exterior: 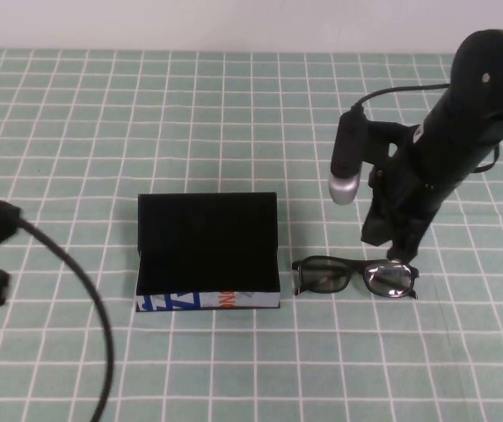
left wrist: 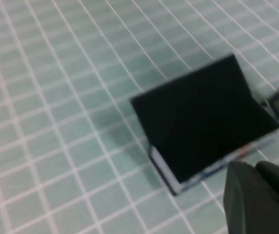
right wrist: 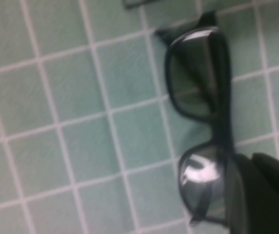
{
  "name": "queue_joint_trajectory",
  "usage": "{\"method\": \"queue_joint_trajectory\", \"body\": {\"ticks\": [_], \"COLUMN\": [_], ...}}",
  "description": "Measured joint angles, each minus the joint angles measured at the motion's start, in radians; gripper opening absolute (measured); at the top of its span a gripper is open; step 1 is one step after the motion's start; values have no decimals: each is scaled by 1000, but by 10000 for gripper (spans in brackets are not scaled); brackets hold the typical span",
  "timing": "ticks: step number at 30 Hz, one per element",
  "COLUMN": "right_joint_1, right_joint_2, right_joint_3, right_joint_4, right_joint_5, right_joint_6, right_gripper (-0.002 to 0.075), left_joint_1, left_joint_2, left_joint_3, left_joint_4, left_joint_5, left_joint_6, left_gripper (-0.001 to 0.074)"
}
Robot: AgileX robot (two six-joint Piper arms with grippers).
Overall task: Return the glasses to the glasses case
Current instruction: Pick up the glasses from the table
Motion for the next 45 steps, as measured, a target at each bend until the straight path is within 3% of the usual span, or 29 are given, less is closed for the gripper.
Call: {"method": "queue_joint_trajectory", "body": {"ticks": [3,8,13,19,34,45], "right_joint_1": [0,0,0,0,14,16], "right_joint_2": [12,40,59,81,167,212], "right_joint_3": [-1,-6,-7,-8,-8,-8], "right_joint_4": [10,30,29,21,11,-40], "right_joint_5": [-20,-20,-20,-22,-58,-108], "right_joint_6": [-9,-11,-11,-58,-76,-62], "right_gripper": [12,115,204,223,279,280], "left_joint_1": [0,43,195,336,347,293], "left_joint_2": [57,167,266,331,333,337], "left_joint_3": [0,0,0,0,0,0], "left_joint_4": [-88,-321,-548,-679,-589,-589], "left_joint_5": [16,27,139,241,265,267], "left_joint_6": [77,248,393,411,411,418], "left_gripper": [-2,-2,-2,-2,-2,-2]}}
